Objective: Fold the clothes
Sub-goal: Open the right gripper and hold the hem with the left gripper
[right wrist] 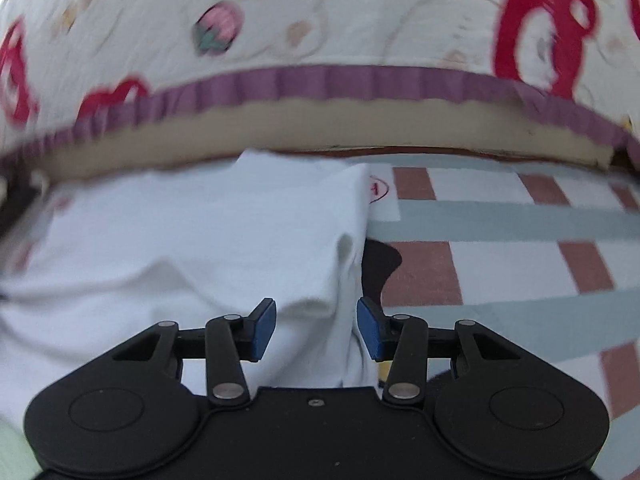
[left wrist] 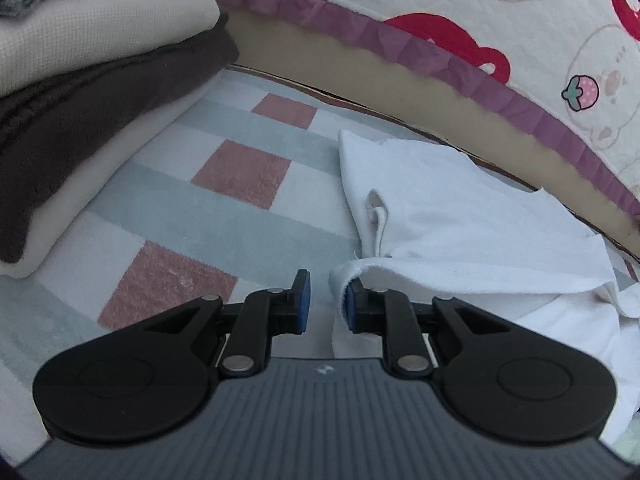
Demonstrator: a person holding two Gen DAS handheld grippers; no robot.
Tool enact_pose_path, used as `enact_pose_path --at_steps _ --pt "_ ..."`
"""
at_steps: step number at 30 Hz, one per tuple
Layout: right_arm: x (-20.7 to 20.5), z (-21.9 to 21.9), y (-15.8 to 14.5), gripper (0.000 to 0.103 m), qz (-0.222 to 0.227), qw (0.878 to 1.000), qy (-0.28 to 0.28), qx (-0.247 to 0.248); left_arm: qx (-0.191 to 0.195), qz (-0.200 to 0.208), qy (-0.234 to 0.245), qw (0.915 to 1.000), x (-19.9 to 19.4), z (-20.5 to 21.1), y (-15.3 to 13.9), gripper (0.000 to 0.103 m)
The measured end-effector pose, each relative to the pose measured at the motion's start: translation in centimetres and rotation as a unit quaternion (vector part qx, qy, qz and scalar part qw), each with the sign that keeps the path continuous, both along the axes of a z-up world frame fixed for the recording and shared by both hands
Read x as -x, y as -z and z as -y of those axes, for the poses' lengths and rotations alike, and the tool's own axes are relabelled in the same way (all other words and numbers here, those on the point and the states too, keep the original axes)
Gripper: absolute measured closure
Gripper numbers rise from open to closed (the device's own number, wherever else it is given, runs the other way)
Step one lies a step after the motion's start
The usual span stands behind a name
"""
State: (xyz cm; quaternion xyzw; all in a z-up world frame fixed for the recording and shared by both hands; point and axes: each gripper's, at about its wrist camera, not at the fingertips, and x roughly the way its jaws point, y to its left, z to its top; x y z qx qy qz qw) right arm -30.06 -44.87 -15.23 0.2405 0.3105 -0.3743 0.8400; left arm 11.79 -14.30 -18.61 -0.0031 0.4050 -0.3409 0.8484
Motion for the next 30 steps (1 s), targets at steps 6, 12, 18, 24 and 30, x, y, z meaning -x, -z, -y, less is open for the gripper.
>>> enact_pose_path --at_steps 6,12,18,24,30 --pt "-1.0 0.2 0.5 0.072 -0.038 0.999 0.02 0.022 -0.002 -0.001 -0.001 1.0 -0.1 -0.1 0.1 0.085" --pt "-1.1 -1.0 0.1 0.073 -0.074 0.994 -0.038 0.065 0.003 -0.004 -0.005 1.0 0.0 -0.2 0.2 0.085" --pt "-0.4 -0.2 0.5 0.068 -0.028 0.999 -0.019 0.014 0.02 -0.031 -0.013 0.9992 -0.6 -0.6 0.5 0.085" --pt "-0.9 0.1 0.8 0.099 -0.032 0.998 -0.03 0.035 0.02 -0.034 -0.009 0.9992 -0.7 -0.4 0.6 0.087" --pt "1.0 2.6 -2.0 0.099 0.084 0.996 0.029 0.023 -0.004 0.013 0.011 0.9998 0.1 0.2 -0.7 0.098"
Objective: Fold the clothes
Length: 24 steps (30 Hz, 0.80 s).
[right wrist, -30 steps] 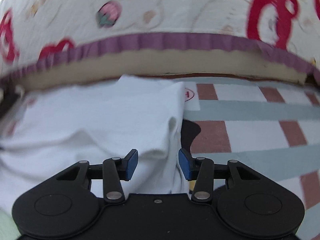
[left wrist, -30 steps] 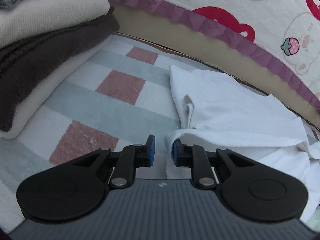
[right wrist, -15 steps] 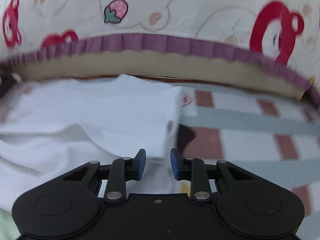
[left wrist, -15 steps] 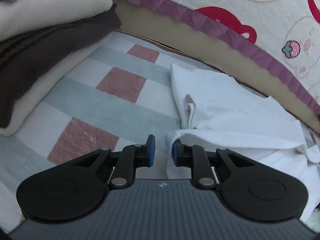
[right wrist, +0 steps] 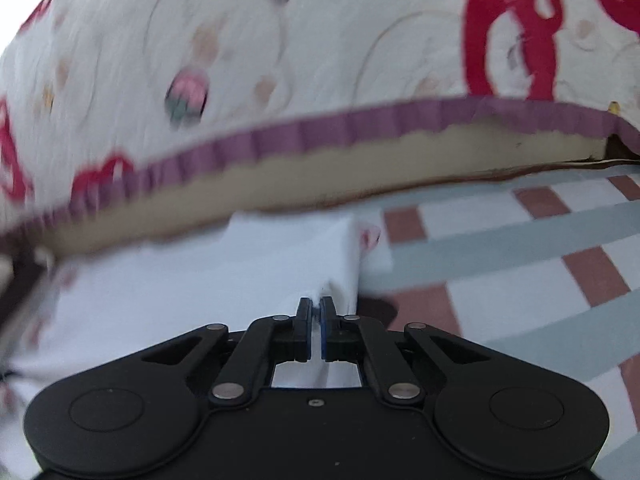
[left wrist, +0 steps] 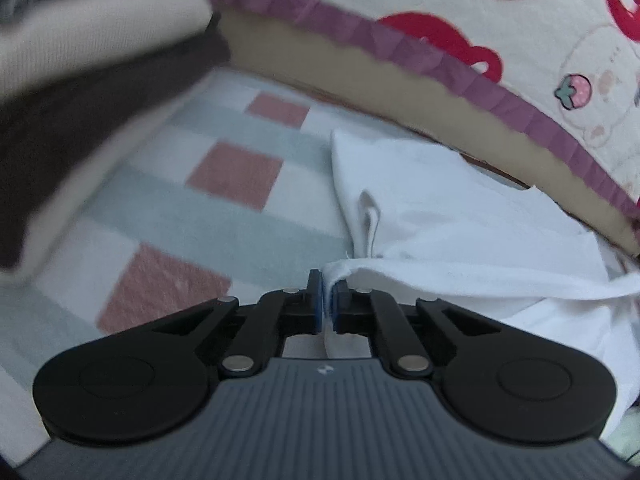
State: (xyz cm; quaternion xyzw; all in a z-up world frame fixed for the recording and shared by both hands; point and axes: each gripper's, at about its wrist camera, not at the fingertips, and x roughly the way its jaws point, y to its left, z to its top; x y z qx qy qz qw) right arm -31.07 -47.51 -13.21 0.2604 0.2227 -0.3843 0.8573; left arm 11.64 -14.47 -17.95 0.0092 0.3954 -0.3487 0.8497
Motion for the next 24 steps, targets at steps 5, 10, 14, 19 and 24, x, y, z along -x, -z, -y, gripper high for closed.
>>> enact_pose_path --at_steps 5,10,14,19,24 --pt "0.4 0.2 -2.9 0.099 0.045 0.999 0.01 0.012 -0.015 0.077 0.006 0.9969 1.4 -0.1 -1.8 0.098" --pt "0.0 -1.1 -6.8 0.099 0.082 0.995 -0.017 0.051 -0.018 0.107 0.002 0.9941 1.7 -0.7 -3.5 0.098" --pt "0.4 -0.2 -9.1 0.099 0.099 0.992 -0.024 0.069 0.031 0.098 -0.019 0.9946 -0.2 -0.7 -6.3 0.098" --pt "-1.0 4.4 -9.1 0.099 0.07 0.995 -0.022 0.064 0.022 0.136 0.03 0.9901 -3.6 3.9 -10.3 0.098" --pt "-5.1 12.1 -5.4 0.1 -0.004 0.999 -0.029 0.018 -0.041 0.058 0.042 0.9966 -10.3 11.2 -7.0 0.098"
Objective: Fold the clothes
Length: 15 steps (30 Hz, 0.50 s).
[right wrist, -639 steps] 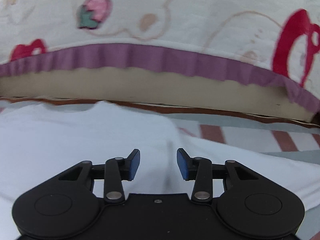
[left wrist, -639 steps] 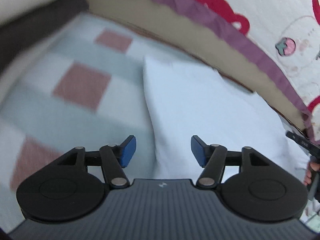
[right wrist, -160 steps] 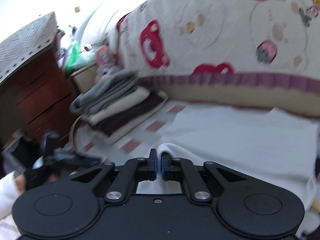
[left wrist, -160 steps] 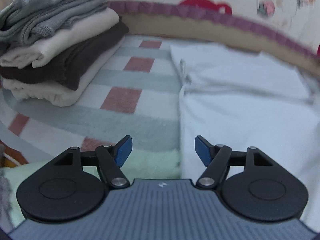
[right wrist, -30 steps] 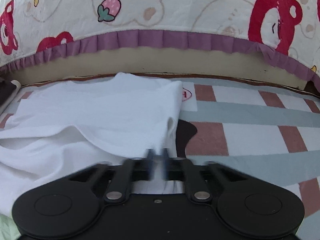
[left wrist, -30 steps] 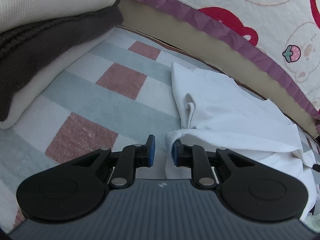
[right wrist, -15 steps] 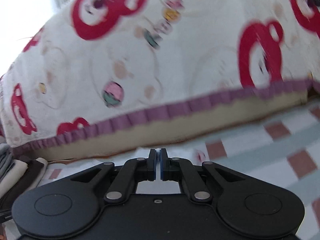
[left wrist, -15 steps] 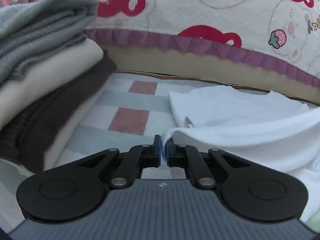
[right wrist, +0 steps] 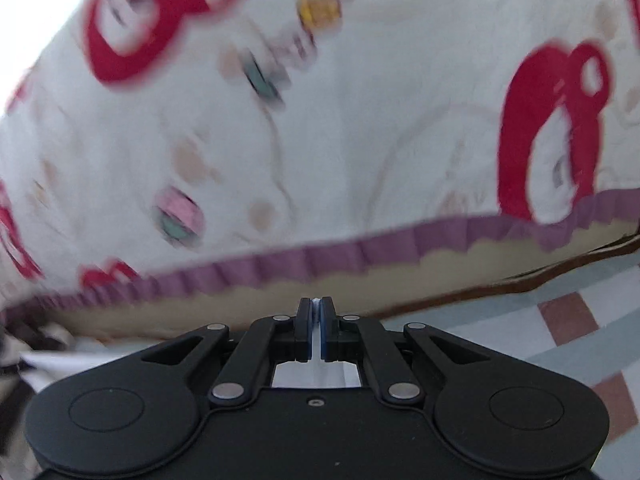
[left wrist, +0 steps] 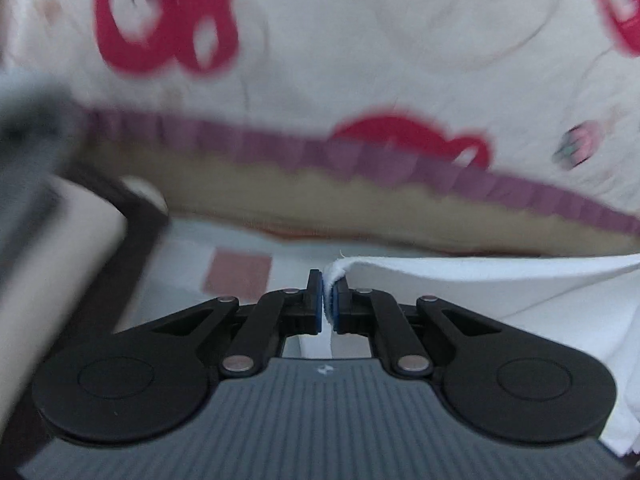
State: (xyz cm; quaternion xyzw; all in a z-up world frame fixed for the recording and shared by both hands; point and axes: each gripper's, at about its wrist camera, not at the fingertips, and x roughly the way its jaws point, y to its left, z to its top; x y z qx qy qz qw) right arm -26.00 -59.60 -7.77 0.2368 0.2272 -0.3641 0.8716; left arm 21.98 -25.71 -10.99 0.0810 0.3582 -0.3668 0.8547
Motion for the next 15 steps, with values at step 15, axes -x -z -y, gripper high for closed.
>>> enact_pose_path --at_steps 15 --pt "-3.8 3.7 6.2 0.069 -0.055 0.99 -0.121 -0.044 -0.027 -0.067 -0.021 0.9972 -3.0 2.6 6.5 0.091"
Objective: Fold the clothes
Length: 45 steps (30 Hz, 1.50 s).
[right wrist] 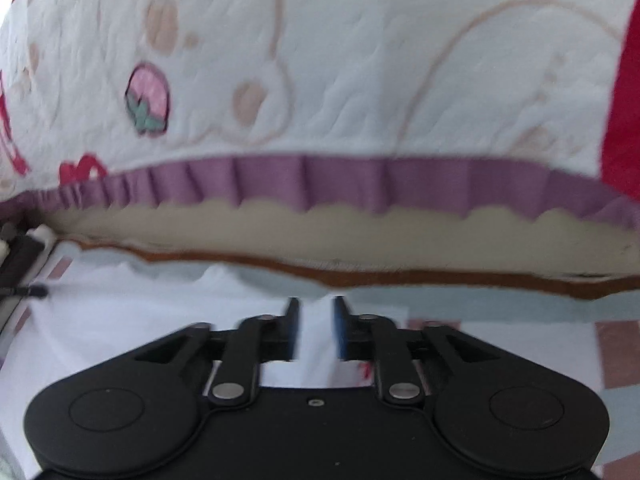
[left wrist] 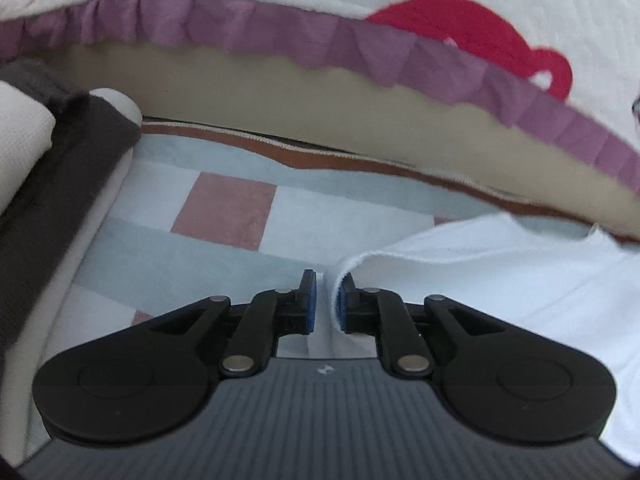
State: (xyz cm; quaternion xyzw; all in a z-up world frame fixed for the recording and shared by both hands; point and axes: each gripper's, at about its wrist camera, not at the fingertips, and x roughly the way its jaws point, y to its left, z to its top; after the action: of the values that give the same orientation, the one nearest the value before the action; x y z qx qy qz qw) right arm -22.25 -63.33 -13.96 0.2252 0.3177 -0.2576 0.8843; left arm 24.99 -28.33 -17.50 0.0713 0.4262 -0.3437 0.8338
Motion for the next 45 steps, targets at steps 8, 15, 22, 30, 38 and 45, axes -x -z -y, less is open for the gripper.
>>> enact_pose_path --at_steps 8,15,22,30,38,45 --pt "-2.9 -1.3 3.2 0.068 -0.039 0.999 -0.02 0.026 0.2 -0.078 -0.057 0.9751 0.6 -4.5 -3.0 0.068" --pt "-5.0 -5.2 1.8 0.07 -0.066 0.988 -0.054 0.128 0.125 -0.022 -0.035 0.9912 2.5 -4.7 -2.2 0.063" --pt "-5.4 -2.2 5.0 0.068 -0.079 0.994 -0.006 0.079 0.118 -0.031 -0.018 0.9924 4.9 -3.5 -0.3 0.062" --pt "-6.4 -2.5 5.3 0.058 -0.087 0.992 -0.005 0.087 0.078 -0.006 0.003 0.9969 7.6 -1.8 1.0 0.061" --pt "-6.2 -4.7 4.5 0.102 -0.082 0.984 -0.028 0.155 0.08 -0.006 -0.022 0.9965 8.3 -2.4 1.2 0.06" --pt "-3.1 -3.9 1.0 0.102 0.025 0.989 0.048 0.136 0.075 0.025 -0.025 0.9966 7.8 -3.2 0.4 0.057"
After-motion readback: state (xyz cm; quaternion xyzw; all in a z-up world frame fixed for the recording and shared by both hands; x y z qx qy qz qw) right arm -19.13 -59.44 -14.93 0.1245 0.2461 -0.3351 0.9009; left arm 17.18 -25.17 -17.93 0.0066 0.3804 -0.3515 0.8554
